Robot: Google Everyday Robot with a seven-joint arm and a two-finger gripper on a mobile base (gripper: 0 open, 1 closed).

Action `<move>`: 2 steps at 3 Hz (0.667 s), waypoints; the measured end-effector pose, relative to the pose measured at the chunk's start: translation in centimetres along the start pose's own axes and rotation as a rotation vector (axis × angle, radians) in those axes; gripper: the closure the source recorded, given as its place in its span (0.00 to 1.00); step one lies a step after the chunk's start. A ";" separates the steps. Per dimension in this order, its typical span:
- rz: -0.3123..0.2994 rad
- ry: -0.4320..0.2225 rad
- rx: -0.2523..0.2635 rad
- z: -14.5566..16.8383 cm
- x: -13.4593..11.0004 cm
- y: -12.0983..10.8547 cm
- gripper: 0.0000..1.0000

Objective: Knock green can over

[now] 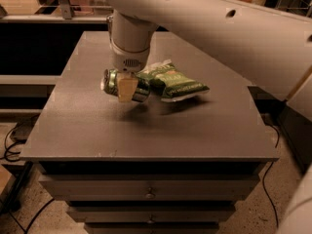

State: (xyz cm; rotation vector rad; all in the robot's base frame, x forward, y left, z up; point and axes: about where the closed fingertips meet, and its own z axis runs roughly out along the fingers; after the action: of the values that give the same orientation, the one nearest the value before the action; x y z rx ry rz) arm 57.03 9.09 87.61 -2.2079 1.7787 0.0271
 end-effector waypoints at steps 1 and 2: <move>-0.009 -0.016 -0.020 0.7 -0.3 0.4 0.06; -0.009 -0.016 -0.020 0.6 -0.4 0.4 0.00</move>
Offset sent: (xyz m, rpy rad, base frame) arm -0.0025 0.0033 -0.0061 0.0059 0.0164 0.0146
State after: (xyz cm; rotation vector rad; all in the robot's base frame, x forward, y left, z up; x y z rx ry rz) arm 56.66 9.51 86.98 -2.2235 1.7668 0.0613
